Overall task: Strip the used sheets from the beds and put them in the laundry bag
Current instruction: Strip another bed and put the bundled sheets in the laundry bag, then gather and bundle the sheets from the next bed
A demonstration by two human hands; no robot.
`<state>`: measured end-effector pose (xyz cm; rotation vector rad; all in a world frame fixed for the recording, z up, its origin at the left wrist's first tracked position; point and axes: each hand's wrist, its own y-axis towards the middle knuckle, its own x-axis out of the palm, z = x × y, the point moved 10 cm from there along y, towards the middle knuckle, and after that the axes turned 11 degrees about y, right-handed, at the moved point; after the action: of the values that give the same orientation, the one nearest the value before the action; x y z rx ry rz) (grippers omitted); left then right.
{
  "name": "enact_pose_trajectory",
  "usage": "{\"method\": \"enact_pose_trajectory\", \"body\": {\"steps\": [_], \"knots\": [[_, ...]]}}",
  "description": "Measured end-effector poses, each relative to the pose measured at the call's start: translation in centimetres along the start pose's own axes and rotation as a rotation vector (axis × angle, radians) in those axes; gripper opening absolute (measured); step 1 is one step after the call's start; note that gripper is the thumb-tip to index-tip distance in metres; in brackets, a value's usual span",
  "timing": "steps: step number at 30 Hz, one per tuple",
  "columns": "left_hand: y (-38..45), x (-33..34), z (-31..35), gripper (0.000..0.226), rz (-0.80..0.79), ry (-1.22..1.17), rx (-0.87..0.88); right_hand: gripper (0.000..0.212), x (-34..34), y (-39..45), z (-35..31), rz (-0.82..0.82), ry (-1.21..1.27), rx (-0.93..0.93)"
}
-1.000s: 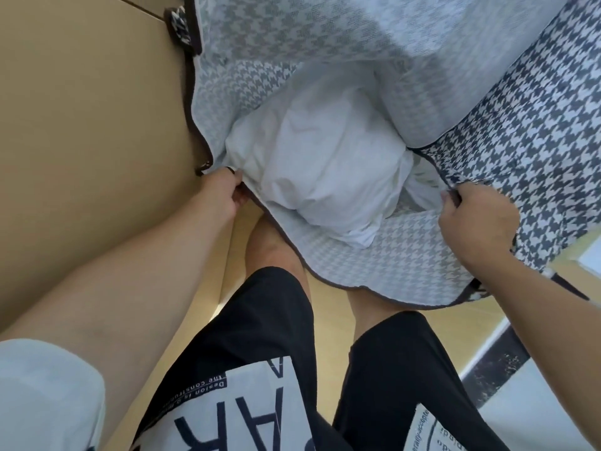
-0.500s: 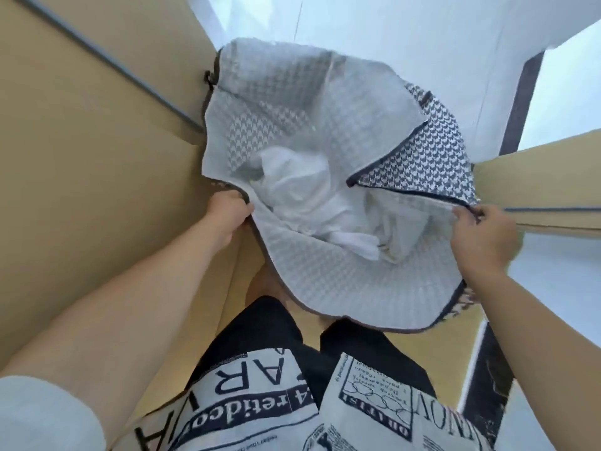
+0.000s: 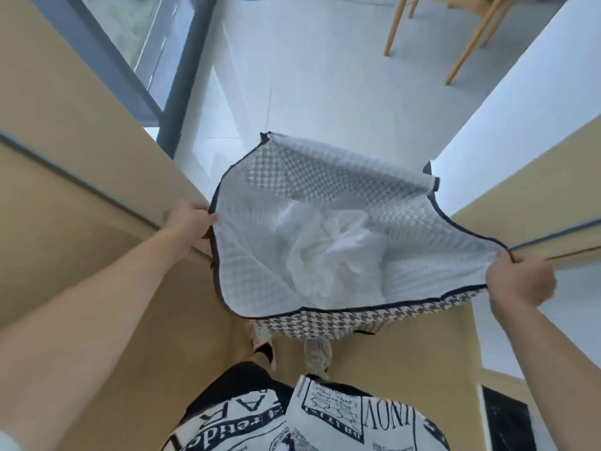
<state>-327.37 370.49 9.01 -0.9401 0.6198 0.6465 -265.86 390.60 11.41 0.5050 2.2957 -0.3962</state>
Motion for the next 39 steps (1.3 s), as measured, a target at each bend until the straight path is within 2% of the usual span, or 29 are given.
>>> {"method": "enact_pose_trajectory", "body": {"steps": [3,5,8,12,15,18,19,21,23,28,30,33,36,39], "knots": [[0.8,2.7,-1.6,0.005,-0.064,0.158,0.001,0.029,2.4,-2.7,5.2,-0.14,-0.132,0.079],[-0.8,4.8,-3.0,0.017,-0.08,0.27,0.016,0.028,4.2,-4.7,8.4,-0.23,-0.205,0.146],[-1.7,6.0,-5.3,0.021,-0.055,0.31,0.006,0.025,5.3,-7.3,11.5,-0.281,-0.261,0.221],[-0.4,4.8,-7.1,0.024,-0.007,0.301,-0.028,0.019,5.7,-8.9,11.8,-0.349,-0.282,0.253],[-0.4,3.5,-6.4,0.023,0.031,0.381,-0.001,0.006,5.7,-9.4,11.1,-0.357,-0.269,0.244],[-0.5,3.6,-5.6,0.006,0.007,0.495,0.034,0.004,5.7,-10.1,10.7,-0.348,-0.273,0.239],[-0.4,3.9,-5.4,0.019,-0.01,0.526,0.042,0.005,5.6,-10.4,10.4,-0.344,-0.27,0.24],[-0.7,4.5,-3.9,0.043,-0.031,0.566,0.131,0.004,5.5,-11.3,9.8,-0.346,-0.25,0.239],[-1.0,5.2,-2.0,0.058,-0.046,0.609,0.24,0.015,5.4,-12.6,9.2,-0.373,-0.232,0.228],[-2.2,9.1,3.2,0.07,-0.189,0.726,0.551,0.06,5.1,-16.9,8.0,-0.441,-0.208,0.167],[-3.5,11.2,5.1,0.07,-0.235,0.742,0.653,0.069,4.1,-18.7,7.7,-0.43,-0.207,0.15],[-7.5,14.8,8.0,0.07,-0.294,0.805,0.81,0.068,2.3,-21.4,7.7,-0.41,-0.27,0.128],[-14.0,18.0,11.1,0.069,-0.361,0.835,0.983,0.048,0.2,-22.9,10.1,-0.383,-0.316,0.149],[-22.4,20.6,13.9,0.068,-0.385,0.914,1.218,0.048,-5.0,-24.7,10.8,-0.299,-0.293,0.166]]}}
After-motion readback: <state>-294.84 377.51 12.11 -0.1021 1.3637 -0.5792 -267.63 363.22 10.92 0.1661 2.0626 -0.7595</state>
